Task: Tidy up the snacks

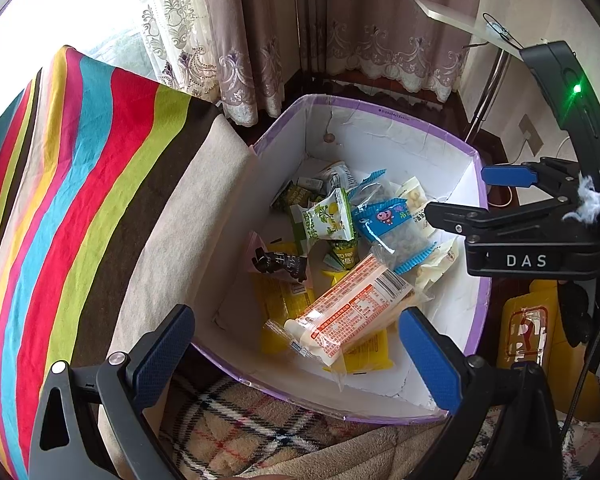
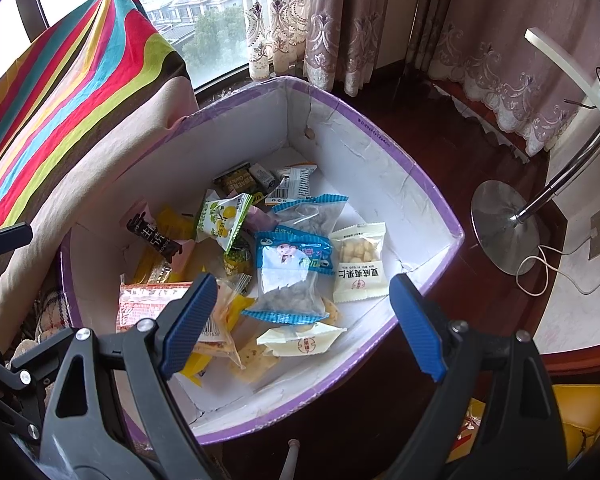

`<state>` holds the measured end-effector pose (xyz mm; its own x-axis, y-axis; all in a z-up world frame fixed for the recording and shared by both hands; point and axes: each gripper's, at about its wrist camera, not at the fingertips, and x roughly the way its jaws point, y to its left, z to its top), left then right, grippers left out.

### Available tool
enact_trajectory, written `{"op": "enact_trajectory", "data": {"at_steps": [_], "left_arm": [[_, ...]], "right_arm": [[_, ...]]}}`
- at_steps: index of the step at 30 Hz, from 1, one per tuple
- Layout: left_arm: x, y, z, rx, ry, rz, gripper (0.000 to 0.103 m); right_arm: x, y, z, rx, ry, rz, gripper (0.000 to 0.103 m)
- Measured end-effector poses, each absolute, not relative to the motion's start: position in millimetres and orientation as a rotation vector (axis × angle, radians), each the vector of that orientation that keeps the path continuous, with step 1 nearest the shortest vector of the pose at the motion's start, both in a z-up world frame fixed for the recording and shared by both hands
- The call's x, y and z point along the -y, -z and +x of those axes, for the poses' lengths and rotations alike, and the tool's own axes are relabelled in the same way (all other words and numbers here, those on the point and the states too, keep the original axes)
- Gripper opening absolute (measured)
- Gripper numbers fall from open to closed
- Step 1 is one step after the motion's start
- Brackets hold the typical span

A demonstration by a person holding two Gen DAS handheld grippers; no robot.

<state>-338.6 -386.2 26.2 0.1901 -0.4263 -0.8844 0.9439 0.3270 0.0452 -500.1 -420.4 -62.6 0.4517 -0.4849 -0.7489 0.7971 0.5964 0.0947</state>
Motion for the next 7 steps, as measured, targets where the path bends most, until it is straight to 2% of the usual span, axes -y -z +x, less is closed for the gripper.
{"op": "enact_trajectory", "data": {"at_steps": [7], "left_arm": [[387.5, -25.4, -340.4, -0.897, 1.07, 0.708, 0.103]], "right_arm": [[420.3, 64.5, -499.9, -0.748, 0.828, 0.481, 0.089]]}}
